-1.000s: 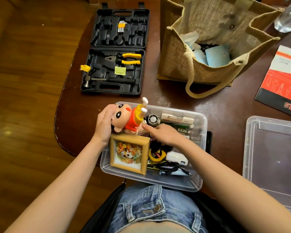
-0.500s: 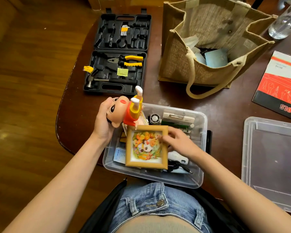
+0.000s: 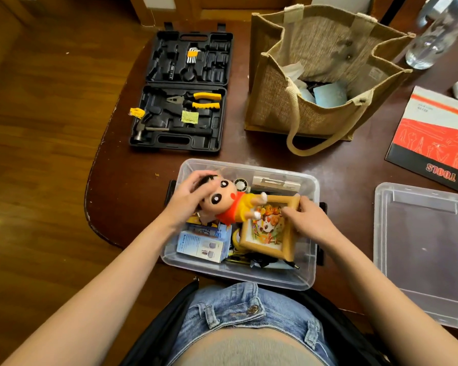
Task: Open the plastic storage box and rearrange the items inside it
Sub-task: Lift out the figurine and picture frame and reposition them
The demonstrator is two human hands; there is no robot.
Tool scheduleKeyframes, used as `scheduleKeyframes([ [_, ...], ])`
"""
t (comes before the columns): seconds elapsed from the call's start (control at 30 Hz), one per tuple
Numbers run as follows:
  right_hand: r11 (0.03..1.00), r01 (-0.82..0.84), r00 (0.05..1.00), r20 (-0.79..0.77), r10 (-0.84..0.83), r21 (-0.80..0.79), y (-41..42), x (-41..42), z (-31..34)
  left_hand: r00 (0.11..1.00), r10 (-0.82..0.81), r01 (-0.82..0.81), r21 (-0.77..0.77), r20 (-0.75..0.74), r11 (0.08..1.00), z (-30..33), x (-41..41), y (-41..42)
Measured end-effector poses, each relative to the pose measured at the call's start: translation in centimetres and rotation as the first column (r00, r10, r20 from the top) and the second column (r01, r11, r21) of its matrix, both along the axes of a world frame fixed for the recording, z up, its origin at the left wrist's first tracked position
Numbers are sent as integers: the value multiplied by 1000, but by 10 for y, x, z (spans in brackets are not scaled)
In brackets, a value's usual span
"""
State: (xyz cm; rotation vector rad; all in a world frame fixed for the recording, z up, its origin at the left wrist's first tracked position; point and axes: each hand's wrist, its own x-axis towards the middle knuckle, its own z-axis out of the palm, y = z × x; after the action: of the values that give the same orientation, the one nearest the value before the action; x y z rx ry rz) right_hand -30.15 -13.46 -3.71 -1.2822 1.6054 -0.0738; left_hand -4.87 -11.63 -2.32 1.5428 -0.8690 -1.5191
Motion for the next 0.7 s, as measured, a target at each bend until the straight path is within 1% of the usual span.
scheduleKeyframes([
  [0.07,998,37,999,30,-39,51,2,7,-4,999,-52,52,33,-4,998,-5,-16,4],
  [0.17,977,151,977,126,-171,153,2,19,-10,995,-92,90,88,28,992,-12,-41,4],
  [0.23,939,260,934,188,-303,223,5,24,-10,992,-107,101,79,72,992,-14,-51,2],
  [0.27,900,331,887,232,-399,282,7,25,-10,979,-147,140,62,142,988,-13,-53,2],
  [0.3,841,398,815,279,-507,367,9,26,-9,942,-220,214,52,255,976,-13,-54,2],
  [0.33,776,446,739,306,-600,446,11,26,-9,869,-306,308,59,389,949,-13,-53,3],
  [0.37,724,479,682,309,-663,497,11,24,-10,766,-383,401,83,516,912,-14,-52,5],
  [0.4,694,498,650,305,-696,520,11,22,-13,662,-432,471,108,613,876,-15,-51,8],
  [0.43,682,507,638,303,-708,527,11,21,-14,586,-448,516,116,676,849,-15,-49,10],
  [0.47,679,512,629,309,-714,527,10,20,-16,549,-434,537,96,714,838,-14,-47,13],
  [0.5,671,520,616,313,-723,528,11,21,-17,553,-392,534,48,735,844,-12,-44,15],
  [0.57,674,538,605,325,-727,507,12,22,-21,626,-243,443,-82,741,893,-10,-33,19],
  [0.6,685,545,611,331,-719,483,12,22,-22,641,-166,383,-125,750,915,-9,-25,20],
  [0.63,704,548,630,331,-702,451,12,23,-23,619,-111,338,-136,778,931,-8,-16,22],
  [0.67,731,548,666,316,-675,407,13,24,-26,569,-84,314,-122,818,942,-7,-7,24],
  [0.7,769,534,722,284,-630,351,12,25,-29,510,-80,312,-97,856,945,-7,1,25],
])
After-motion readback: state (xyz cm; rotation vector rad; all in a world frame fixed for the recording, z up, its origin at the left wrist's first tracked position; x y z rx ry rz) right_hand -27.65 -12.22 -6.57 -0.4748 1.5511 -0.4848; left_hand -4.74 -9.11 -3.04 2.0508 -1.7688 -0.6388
